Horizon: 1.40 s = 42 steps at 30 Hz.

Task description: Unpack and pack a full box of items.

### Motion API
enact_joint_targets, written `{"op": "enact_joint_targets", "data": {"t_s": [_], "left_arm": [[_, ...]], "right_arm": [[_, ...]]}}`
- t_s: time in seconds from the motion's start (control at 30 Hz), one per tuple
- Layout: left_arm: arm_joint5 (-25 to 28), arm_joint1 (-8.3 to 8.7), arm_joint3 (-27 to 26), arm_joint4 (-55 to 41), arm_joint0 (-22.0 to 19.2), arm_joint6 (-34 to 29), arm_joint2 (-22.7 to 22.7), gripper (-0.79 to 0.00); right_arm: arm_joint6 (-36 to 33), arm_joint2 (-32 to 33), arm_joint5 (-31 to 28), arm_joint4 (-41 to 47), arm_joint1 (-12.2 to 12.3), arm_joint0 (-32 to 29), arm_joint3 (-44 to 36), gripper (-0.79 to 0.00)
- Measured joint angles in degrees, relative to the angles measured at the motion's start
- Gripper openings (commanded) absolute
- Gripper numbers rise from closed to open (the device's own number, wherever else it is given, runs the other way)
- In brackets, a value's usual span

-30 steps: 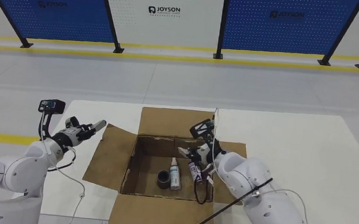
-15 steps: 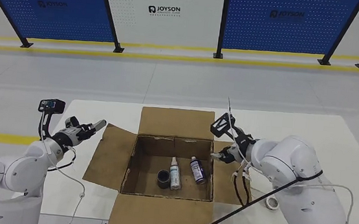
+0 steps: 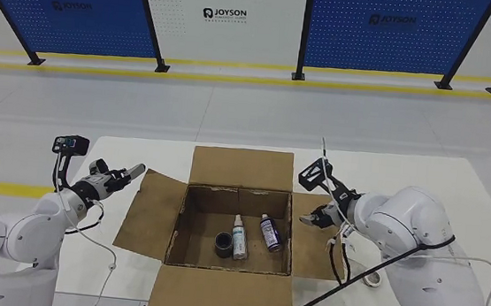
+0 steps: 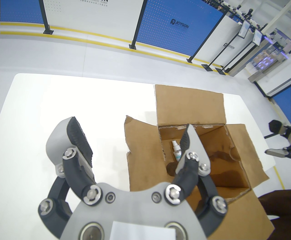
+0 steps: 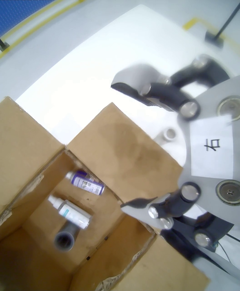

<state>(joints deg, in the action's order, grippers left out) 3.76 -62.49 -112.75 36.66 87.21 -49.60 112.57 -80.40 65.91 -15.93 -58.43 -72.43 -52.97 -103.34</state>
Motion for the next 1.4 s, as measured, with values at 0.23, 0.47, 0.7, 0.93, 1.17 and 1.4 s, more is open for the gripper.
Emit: {"op": "enact_joint_targets", "data": {"t_s": [0.23,0.47,0.7,0.93,1.17,1.4], "left_arm": [[0.0,0.00,0.0,0.0,0.0,0.0,0.0,0.000],[0.0,0.00,0.0,0.0,0.0,0.0,0.0,0.000],[0.0,0.00,0.0,0.0,0.0,0.0,0.0,0.000],[0.0,0.00,0.0,0.0,0.0,0.0,0.0,0.000],[0.0,0.00,0.0,0.0,0.0,0.0,0.0,0.000],[0.0,0.00,0.0,0.0,0.0,0.0,0.0,0.000]], "right_arm": [[-3.2,8.7,5.0,-4.3,1.4,3.9,4.6,0.000],[-7.6,14.9,1.4,-6.2,4.4,2.2,12.7,0.000],[-7.6,14.1,0.2,-1.9,8.4,-5.4,12.4,0.000],[-7.6,10.2,3.4,3.2,12.5,-10.4,11.1,-0.225],[-7.6,6.7,6.7,6.1,15.6,-11.5,11.9,-0.446],[-7.6,3.8,9.4,8.3,17.8,-10.6,12.7,-0.468]]}}
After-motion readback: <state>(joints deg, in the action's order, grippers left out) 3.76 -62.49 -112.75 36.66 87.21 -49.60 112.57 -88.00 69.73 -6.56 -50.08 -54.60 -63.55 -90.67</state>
